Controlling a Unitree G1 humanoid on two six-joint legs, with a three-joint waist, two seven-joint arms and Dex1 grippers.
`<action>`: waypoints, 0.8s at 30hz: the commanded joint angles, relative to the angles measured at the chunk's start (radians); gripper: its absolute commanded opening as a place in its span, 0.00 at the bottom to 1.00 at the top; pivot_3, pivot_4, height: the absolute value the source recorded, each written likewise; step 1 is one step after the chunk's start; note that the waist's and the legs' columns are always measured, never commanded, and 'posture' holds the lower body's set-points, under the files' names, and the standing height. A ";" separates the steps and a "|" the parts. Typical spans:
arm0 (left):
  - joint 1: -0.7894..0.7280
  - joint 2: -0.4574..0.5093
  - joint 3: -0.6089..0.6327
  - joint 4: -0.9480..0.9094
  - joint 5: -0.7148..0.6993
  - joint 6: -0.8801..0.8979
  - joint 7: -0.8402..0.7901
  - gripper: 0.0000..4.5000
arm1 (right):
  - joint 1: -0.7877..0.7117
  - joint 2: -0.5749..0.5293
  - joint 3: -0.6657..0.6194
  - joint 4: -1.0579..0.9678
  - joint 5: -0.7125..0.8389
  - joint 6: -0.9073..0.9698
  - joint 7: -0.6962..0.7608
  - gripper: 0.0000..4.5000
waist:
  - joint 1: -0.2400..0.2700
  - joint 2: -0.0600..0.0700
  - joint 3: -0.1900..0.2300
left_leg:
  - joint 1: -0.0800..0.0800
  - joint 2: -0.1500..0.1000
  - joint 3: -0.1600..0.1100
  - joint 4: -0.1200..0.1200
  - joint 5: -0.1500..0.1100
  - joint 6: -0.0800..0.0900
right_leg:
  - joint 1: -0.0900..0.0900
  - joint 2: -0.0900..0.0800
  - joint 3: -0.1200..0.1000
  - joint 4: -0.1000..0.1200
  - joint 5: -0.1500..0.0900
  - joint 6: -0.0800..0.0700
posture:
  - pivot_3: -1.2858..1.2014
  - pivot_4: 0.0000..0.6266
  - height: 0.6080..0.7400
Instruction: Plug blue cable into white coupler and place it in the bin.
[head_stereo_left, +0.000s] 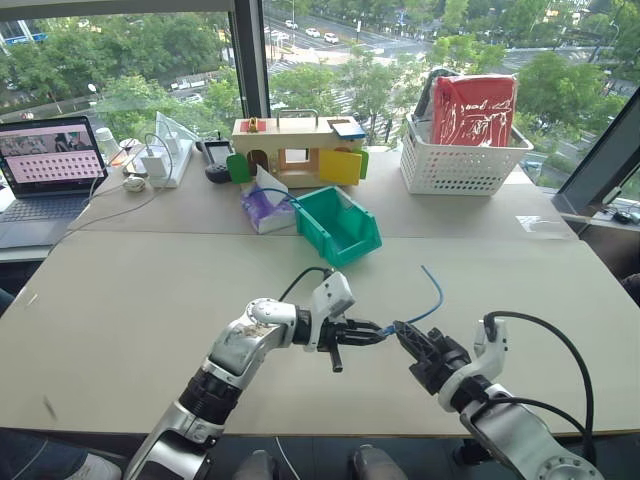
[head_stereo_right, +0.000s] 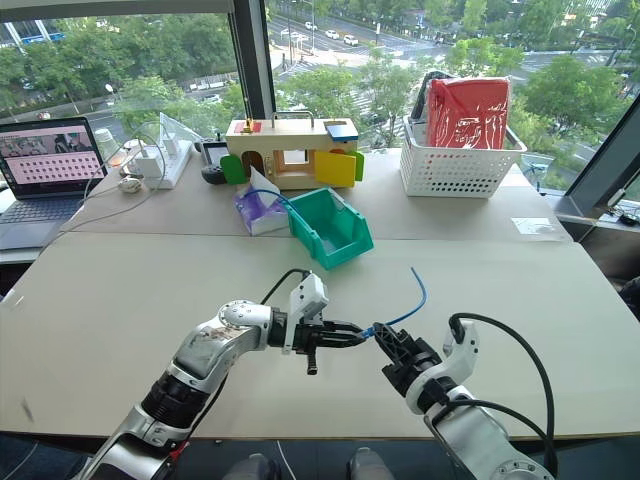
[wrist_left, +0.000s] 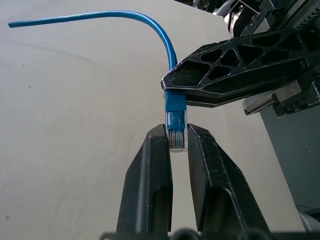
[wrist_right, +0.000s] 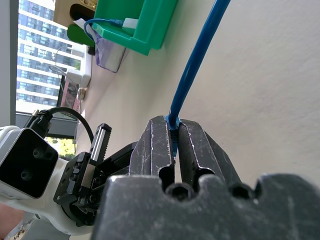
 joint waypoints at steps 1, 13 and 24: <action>-0.026 -0.014 0.035 -0.021 -0.056 0.038 0.002 0.24 | -0.018 -0.006 -0.008 -0.039 0.006 -0.040 0.040 0.00 | 0.000 0.000 0.000 | 0.000 0.000 0.000 0.000 0.000 0.000 | 0.000 0.000 0.000 0.000 0.000 0.000 | 0.52 0.24 0.98; -0.153 0.055 0.279 -0.043 -0.119 0.009 0.096 0.99 | -0.127 -0.077 -0.054 0.047 -0.026 -0.064 0.118 0.00 | -0.001 0.000 0.000 | 0.000 0.000 0.000 0.000 0.000 0.000 | 0.000 0.000 0.000 0.000 0.001 0.002 | 0.52 0.24 0.98; 0.007 0.245 0.551 -0.151 -0.133 -0.086 0.240 0.99 | -0.329 -0.119 -0.020 0.228 -0.018 0.023 0.208 0.00 | 0.007 0.000 0.000 | 0.000 0.000 0.001 -0.002 0.000 0.000 | 0.000 0.000 0.000 -0.001 0.003 -0.002 | 0.52 0.24 0.98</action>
